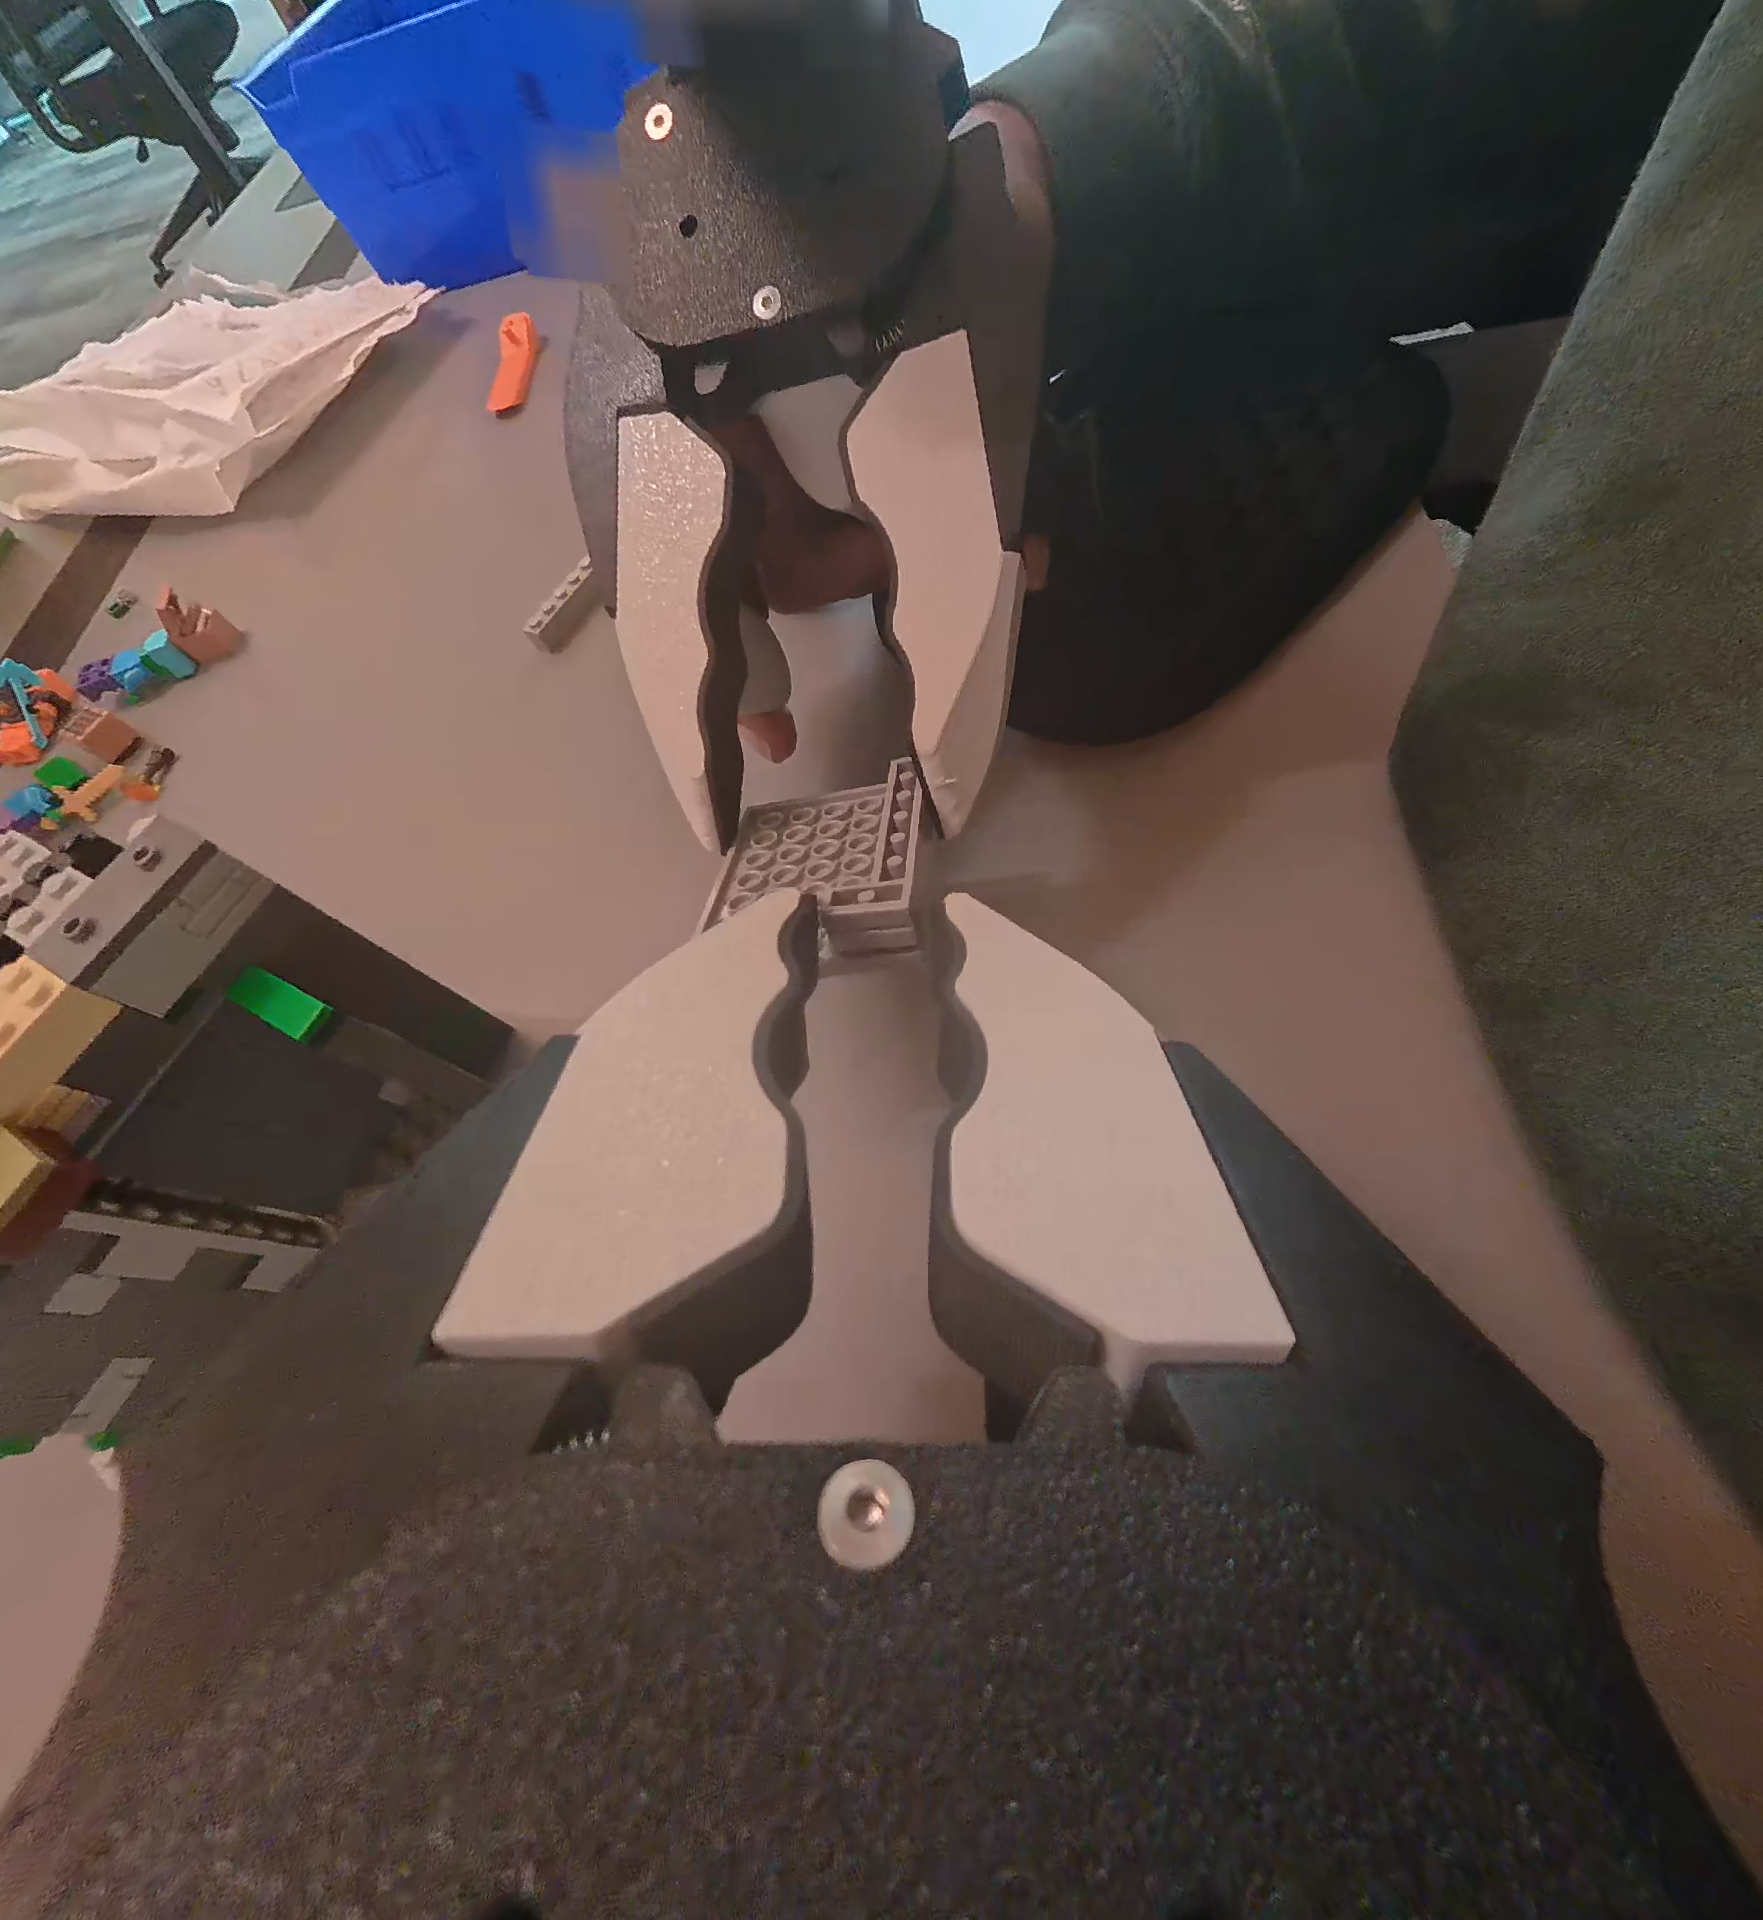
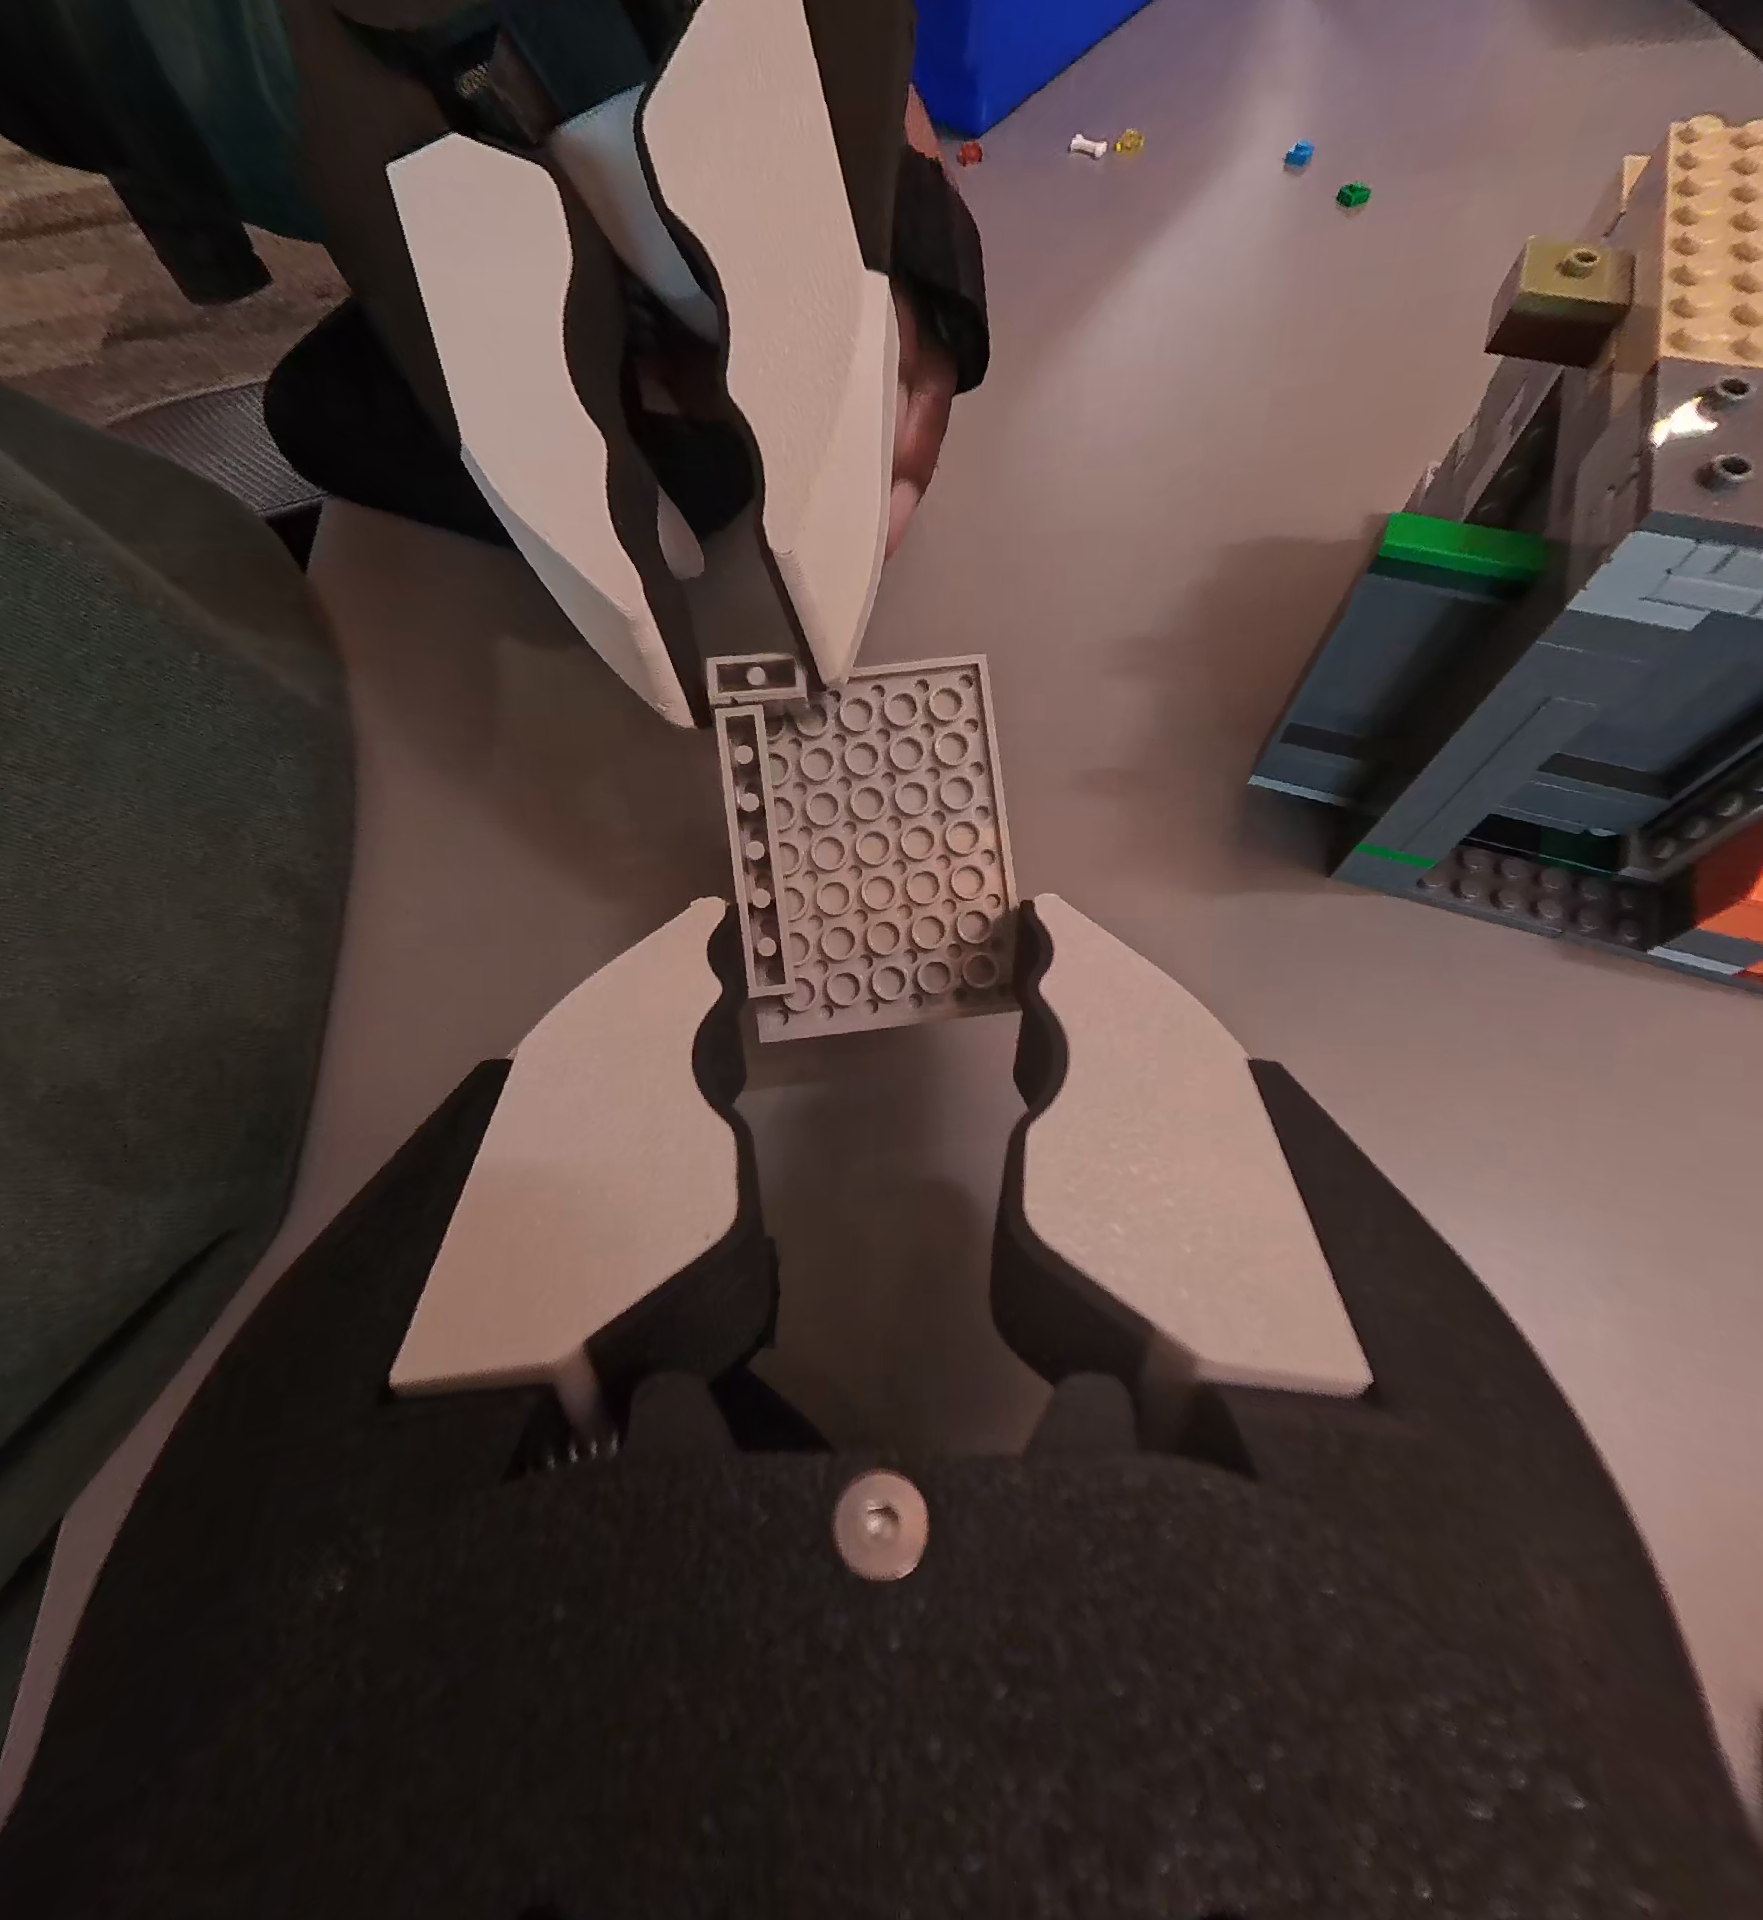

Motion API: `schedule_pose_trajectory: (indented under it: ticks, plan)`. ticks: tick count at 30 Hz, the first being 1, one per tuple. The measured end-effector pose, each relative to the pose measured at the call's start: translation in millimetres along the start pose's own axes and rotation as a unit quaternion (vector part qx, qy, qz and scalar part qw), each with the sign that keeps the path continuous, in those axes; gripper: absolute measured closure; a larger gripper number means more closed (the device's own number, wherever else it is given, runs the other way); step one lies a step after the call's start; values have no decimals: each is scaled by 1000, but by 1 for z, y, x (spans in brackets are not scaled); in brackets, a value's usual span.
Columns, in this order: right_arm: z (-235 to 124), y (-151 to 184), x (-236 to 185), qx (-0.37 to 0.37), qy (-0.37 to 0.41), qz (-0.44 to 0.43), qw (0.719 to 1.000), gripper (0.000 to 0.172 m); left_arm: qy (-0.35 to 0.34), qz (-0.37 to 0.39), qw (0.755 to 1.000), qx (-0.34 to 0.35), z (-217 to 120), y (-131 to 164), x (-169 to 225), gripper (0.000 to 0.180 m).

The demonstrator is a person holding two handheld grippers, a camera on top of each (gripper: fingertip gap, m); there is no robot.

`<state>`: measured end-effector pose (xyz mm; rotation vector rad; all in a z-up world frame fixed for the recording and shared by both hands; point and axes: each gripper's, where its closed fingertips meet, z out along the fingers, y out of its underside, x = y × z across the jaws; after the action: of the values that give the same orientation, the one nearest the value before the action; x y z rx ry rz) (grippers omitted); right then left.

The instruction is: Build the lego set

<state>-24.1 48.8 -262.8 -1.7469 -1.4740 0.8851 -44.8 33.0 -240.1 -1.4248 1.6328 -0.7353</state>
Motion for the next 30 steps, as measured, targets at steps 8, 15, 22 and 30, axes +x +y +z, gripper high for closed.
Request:
schedule_pose_trajectory:
  ticks: [8, 15, 22, 30]
  plan:
    - [-1, 0, -1, 0, 2, -5, 1000, 122, -11, 19, 1000, -3, -4, -2, -1, 158]
    - [-11, -6, -6, -11, -43, -11, 999, 122, -26, 102, 994, -9, -18, -15, 0, 150]
    - [-31, -25, -18, -39, -176, -12, 984, 122, -43, 271, 962, 4, -26, -47, 9, 148]
    - [-34, -58, -32, -19, -264, 10, 964, 122, -58, 329, 942, 5, -34, -66, 8, 152]
